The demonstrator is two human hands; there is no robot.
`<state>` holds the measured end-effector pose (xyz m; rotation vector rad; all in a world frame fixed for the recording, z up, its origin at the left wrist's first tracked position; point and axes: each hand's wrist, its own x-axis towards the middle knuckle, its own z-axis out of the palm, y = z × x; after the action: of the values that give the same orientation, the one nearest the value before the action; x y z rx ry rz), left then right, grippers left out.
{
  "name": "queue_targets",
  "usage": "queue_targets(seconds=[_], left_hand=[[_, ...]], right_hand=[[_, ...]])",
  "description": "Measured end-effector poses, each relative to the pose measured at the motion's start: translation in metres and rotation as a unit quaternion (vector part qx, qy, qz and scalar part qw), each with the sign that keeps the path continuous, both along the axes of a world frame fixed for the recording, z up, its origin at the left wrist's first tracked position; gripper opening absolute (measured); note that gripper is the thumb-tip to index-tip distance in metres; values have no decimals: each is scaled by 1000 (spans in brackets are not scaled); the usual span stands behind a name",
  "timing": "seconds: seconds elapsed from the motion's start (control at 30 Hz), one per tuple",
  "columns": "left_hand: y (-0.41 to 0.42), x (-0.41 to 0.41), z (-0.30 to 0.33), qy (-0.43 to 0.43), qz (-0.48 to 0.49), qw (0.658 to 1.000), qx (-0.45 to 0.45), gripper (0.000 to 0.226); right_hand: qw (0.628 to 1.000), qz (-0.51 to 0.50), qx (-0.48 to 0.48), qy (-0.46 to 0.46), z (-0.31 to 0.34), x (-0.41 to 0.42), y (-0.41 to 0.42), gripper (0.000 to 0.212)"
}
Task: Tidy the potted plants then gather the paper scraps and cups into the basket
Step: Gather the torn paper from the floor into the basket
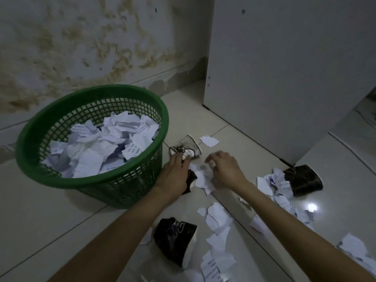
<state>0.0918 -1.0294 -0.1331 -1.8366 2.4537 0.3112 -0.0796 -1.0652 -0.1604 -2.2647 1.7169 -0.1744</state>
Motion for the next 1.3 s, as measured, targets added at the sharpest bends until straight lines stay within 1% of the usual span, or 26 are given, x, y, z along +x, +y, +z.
queue_targets(seconds=[0.07, 0.13, 0.2, 0.27, 0.33, 0.37, 0.43, 0.47, 0.53, 0.6, 0.67, 0.73, 0.83, 0.9, 0.93, 1.07, 1.17, 1.23, 1.3], left_hand=[[-9, -2, -2, -31, -6, 999, 16, 58], [-14, -5, -4, -51, 4, 999, 15, 53], [-15, -6, -6, -38, 30, 999, 16, 50], [-17, -5, -7, -19, 52, 998, 17, 52], [-21, -3, -9, -4, 74, 997, 16, 57], [-24, -3, -10, 5, 87, 996, 18, 60], [-31, -7, -11, 29, 117, 992, 30, 63], [-36, -9, -10, 39, 133, 990, 38, 64], [-48, -15, -9, 49, 156, 985, 63, 72], [-61, -18, -9, 43, 164, 980, 100, 85], [-69, -19, -10, 17, 160, 978, 130, 94], [-71, -20, -11, -13, 157, 980, 123, 87], [-63, -21, -5, -57, 135, 988, 41, 72], [-54, -24, 4, -74, 113, 991, -13, 65], [-48, -27, 9, -82, 101, 991, -29, 63], [-22, -35, 23, -89, 83, 992, -46, 50], [-2, -32, 27, -98, 89, 990, -45, 51], [9, -29, 28, -97, 84, 991, -27, 47], [18, -26, 30, -89, 73, 993, -10, 43]], right_hand=[[997, -38, -33, -55, 15, 3, -35, 43], [998, -44, 0, -56, 22, 13, -71, 47], [997, -21, 71, -5, 16, 22, -98, 52], [991, -1, 126, 51, 5, 27, -106, 53], [987, 3, 146, 69, -7, 30, -96, 56], [989, 2, 125, 73, -12, 30, -85, 57], [994, 7, 55, 99, -18, 25, -59, 50], [992, 21, 43, 118, -19, 21, -45, 49], [983, 51, 91, 149, -16, 13, -21, 55], [975, 47, 152, 156, -5, 4, -12, 50], [972, 46, 184, 137, 10, 1, -18, 43], [979, 27, 175, 99, 23, 1, -36, 42], [992, -24, 120, 14, 28, 11, -71, 43], [994, -28, 99, -29, 26, 25, -93, 43], [995, -13, 95, -33, 26, 33, -102, 44], [990, 72, 125, 11, 28, 70, -126, 51], [980, 111, 155, 63, 20, 88, -129, 54], [969, 140, 172, 107, 12, 91, -127, 51], [966, 157, 166, 123, 7, 84, -121, 45]])
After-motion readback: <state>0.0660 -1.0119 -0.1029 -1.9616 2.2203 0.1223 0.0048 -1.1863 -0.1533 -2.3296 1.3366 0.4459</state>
